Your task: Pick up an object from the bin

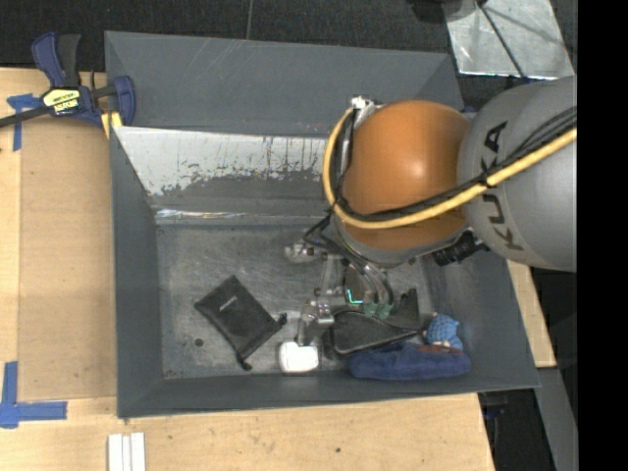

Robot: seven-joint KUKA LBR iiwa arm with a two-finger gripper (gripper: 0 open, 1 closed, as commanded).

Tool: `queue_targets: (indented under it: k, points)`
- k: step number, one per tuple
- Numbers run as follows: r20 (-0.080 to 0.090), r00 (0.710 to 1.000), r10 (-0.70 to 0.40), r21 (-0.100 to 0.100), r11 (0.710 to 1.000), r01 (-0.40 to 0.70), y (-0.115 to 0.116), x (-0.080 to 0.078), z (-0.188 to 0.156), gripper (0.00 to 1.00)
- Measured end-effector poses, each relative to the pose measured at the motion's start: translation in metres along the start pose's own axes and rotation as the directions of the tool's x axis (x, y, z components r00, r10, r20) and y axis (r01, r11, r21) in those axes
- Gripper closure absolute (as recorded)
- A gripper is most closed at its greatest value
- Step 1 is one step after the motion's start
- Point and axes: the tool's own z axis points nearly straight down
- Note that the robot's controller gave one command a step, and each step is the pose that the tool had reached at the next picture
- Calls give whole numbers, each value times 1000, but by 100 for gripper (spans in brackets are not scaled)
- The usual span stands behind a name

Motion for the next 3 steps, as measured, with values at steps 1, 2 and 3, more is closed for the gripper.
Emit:
queue_targets:
  k: [1,2,3]
  points:
    - [2,994,113,0,994,-113,-10,-4,145,0]
    - [12,993,115,-4,993,-115,-10,-7,139,100]
    - [18,992,128,-5,992,-128,-24,-35,-72,100]
